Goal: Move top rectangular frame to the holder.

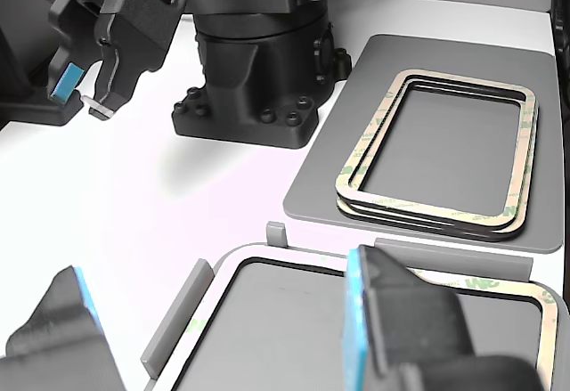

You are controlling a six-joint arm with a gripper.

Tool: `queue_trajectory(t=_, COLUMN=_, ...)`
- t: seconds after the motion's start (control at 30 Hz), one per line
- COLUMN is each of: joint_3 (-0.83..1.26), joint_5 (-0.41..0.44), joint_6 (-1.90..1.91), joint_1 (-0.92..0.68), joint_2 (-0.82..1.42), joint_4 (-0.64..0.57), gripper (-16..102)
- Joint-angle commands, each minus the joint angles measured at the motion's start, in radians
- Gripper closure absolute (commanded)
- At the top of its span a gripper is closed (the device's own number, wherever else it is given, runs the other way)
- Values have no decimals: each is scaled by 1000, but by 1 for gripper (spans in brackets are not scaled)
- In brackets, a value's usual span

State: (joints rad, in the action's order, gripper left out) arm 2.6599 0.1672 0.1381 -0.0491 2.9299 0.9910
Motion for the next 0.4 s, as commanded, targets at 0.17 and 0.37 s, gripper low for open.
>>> queue_trajectory(t=0.17, joint_3=-21, joint_5=15, joint_6=2, joint_1=9, joint_2=25, joint_4=-18, gripper=-14)
queue_trajectory(t=0.37, joint_3=-21, joint_5=15, joint_6=2, joint_1=9, joint_2=25, joint_4=-18, gripper=-14)
